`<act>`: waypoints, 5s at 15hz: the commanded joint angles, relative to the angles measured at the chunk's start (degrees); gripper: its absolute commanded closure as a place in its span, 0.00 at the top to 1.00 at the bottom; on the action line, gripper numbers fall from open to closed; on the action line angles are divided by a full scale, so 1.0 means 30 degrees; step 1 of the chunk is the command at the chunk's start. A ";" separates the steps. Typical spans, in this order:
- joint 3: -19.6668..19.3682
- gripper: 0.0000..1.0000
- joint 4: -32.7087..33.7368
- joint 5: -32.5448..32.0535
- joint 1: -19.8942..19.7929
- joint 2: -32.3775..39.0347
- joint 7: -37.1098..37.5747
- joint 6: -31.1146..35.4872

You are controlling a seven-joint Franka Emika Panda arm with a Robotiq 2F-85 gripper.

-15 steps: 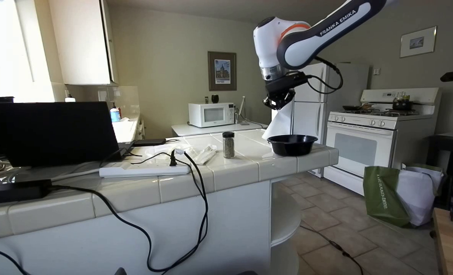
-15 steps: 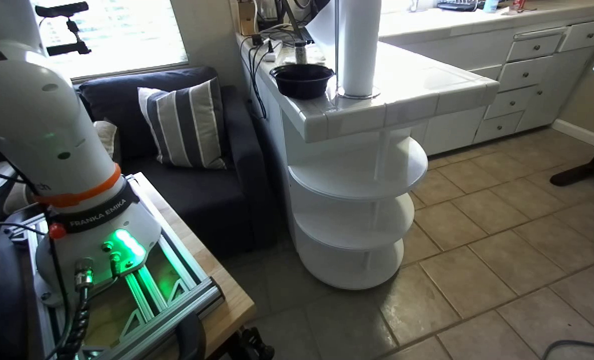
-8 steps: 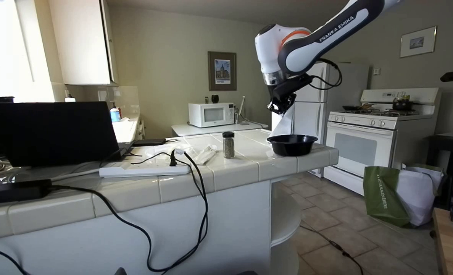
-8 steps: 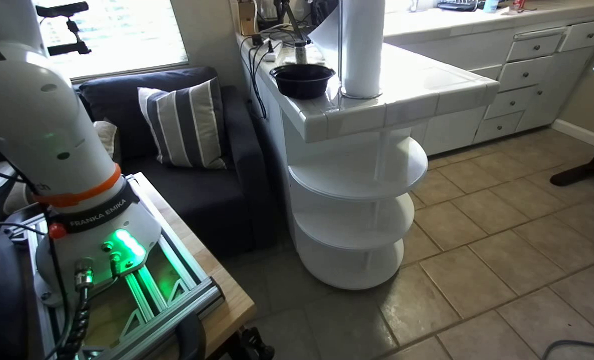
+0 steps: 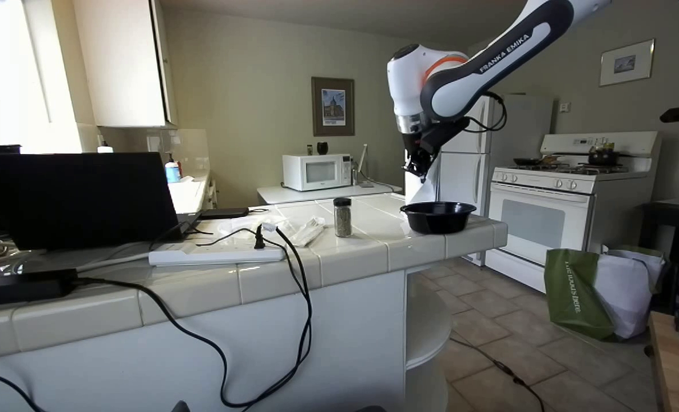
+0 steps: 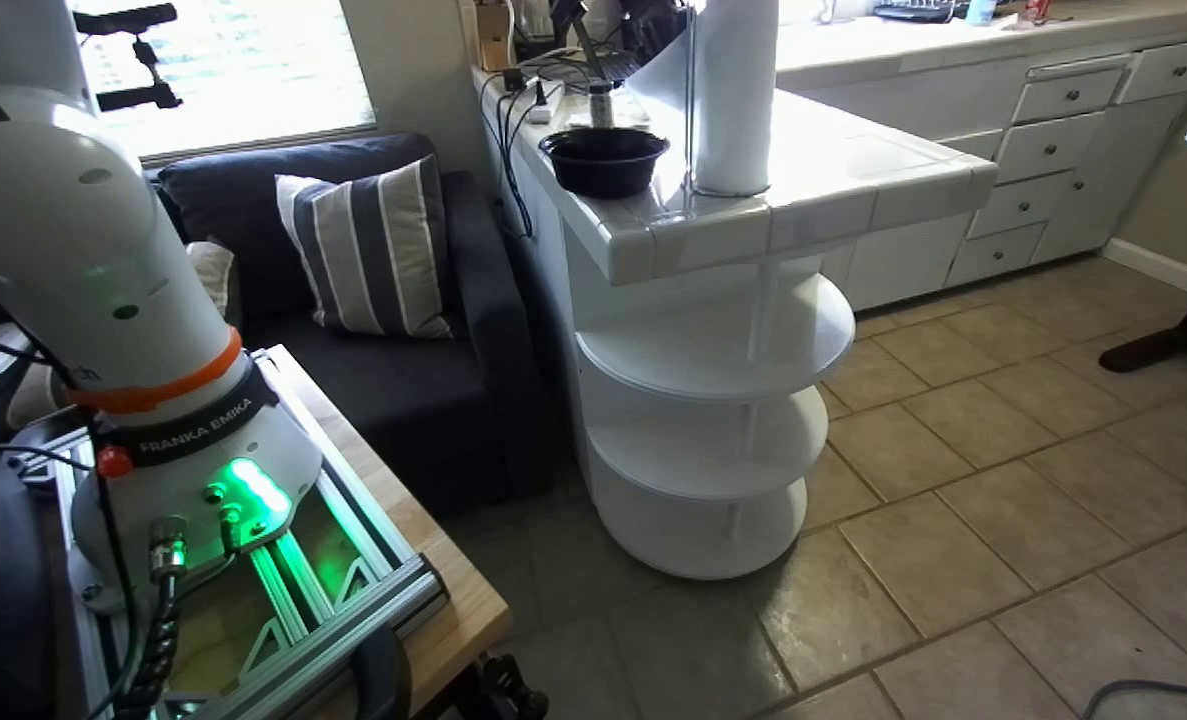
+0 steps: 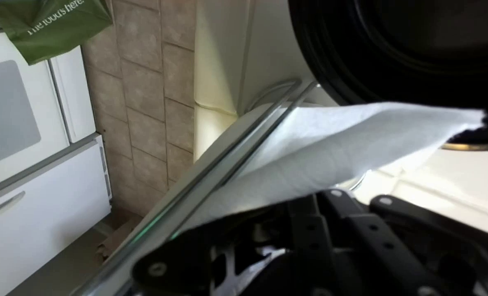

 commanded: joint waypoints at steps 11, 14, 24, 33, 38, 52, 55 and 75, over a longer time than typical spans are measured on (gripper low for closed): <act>-0.0612 0.00 -0.1051 -0.0490 0.0064 0.1019 -0.1185 0.0993; -0.0736 0.00 -0.1102 -0.0453 0.0073 0.1269 -0.1175 0.1013; -0.0945 0.00 -0.1304 -0.0275 0.0115 0.1965 -0.1101 0.1014; -0.0751 0.00 -0.0898 0.0998 0.0476 0.0477 0.0117 0.0179; -0.0415 0.00 -0.0802 0.1581 0.0614 -0.1089 0.1181 0.0167; 0.1610 0.00 -0.2721 0.1657 0.1168 -0.2990 -0.2236 0.3175; 0.1758 0.00 -0.3410 0.1544 0.1172 -0.3208 -0.3764 0.3887; 0.0984 0.00 0.0214 0.3323 0.0129 -0.3444 0.0098 0.3700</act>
